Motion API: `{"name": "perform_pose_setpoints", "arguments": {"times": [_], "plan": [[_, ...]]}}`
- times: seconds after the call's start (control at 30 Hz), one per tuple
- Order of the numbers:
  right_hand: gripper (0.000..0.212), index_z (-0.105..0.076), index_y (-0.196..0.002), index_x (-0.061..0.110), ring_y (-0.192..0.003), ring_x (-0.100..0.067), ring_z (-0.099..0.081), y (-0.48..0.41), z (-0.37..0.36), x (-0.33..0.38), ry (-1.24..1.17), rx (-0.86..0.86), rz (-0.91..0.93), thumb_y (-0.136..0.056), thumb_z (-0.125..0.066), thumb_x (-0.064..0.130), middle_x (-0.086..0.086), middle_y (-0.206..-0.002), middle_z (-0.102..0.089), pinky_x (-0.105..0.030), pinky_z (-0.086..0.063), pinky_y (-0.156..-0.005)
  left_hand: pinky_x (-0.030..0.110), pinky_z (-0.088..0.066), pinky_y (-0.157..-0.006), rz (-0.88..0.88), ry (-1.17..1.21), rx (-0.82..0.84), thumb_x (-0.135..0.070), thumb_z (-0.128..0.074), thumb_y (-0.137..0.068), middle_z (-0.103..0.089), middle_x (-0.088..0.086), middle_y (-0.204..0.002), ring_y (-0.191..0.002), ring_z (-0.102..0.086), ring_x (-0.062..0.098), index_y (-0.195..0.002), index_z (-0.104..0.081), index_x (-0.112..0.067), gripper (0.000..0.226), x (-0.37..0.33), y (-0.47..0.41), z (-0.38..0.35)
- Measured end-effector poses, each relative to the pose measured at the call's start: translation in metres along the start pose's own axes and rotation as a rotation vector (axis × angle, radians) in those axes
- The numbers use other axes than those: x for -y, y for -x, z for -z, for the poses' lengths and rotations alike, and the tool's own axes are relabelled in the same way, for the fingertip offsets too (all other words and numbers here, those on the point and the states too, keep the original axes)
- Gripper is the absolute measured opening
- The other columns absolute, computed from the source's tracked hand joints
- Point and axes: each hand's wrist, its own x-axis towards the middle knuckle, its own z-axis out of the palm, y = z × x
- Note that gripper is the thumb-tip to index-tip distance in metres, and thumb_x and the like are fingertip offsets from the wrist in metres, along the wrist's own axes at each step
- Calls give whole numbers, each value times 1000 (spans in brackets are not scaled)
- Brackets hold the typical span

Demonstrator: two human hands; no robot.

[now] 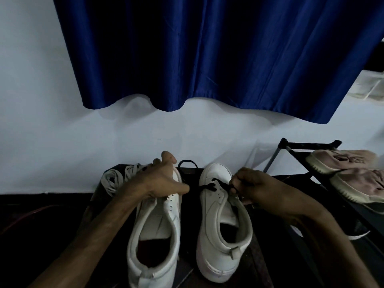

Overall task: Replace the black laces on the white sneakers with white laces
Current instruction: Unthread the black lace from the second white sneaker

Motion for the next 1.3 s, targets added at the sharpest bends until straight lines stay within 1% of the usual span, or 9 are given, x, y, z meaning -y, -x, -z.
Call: {"name": "perform_pose_setpoints", "arguments": {"times": [0.1,0.27,0.5,0.67,0.83,0.93,1.03,1.1,1.3], "plan": [[24,-62,-80,14,-82,-19,-59,-1,3,-2,-54,-4,2,-100,-51,18,-1,-86,-61,-46,-51,-83,40,-38,-106,-58,-110,7,-41,-74,-76,-35,4,-137,-127,-38,22,-137,-25,-25,79,-1,0,-4],[23,-59,-85,-2,-73,-6,-60,6,21,-5,-244,-33,-1,-101,-46,8,-1,-75,-60,-20,-51,-73,58,-8,-119,-312,-388,7,-39,-79,-75,-22,-3,-155,-145,-22,19,-149,-16,-28,98,-16,0,-9],[35,-68,-68,19,-70,-12,-54,-2,6,-4,-161,-8,101,-99,-54,14,1,-71,-63,-30,-43,-70,23,-33,-112,-608,233,307,-41,-92,-61,-33,-17,-151,-137,-34,0,-147,-23,-44,110,-46,8,-8],[36,-65,-66,24,-77,-12,-57,-10,-4,-11,-62,-100,196,-97,-56,7,2,-81,-62,-26,-44,-73,37,-44,-98,-478,-31,147,-79,-68,-62,-56,-14,-117,-115,-47,13,-116,-41,-34,75,-49,15,-31],[23,-68,-67,18,-84,3,-55,1,27,-13,-66,-220,306,-85,-68,33,7,-92,-57,-16,-42,-79,39,-9,-121,-467,-58,183,-80,-67,-62,-61,-20,-111,-119,-47,2,-108,-44,-35,69,-40,14,-28],[53,-70,-77,18,-91,0,-58,20,65,-21,-205,-272,308,-65,-73,69,13,-91,-60,-11,-44,-82,39,15,-120,-485,-73,185,-88,-59,-56,-62,-20,-116,-115,-49,-10,-103,-42,-36,72,-41,13,-28],[17,-70,-72,31,-97,-5,-59,22,79,-34,250,-330,225,-83,-65,42,7,-101,-60,-23,-43,-90,41,17,-119,-472,-55,190,-92,-54,-52,-61,-18,-124,-120,-47,-10,-103,-41,-38,76,-40,12,-29],[10,-69,-82,38,-91,-2,-59,15,70,-30,495,-350,186,-85,-70,28,6,-108,-60,-12,-43,-81,41,17,-119,-471,-32,206,-93,-51,-49,-57,-16,-134,-128,-43,-7,-105,-41,-38,79,-38,12,-30],[10,-74,-96,29,-88,-2,-56,-6,7,-1,468,-38,300,-90,-68,24,11,-104,-59,-12,-41,-78,41,15,-120,-503,16,242,-91,-54,-54,-51,-23,-132,-136,-32,-7,-124,-40,-35,91,-35,14,-28]]}}
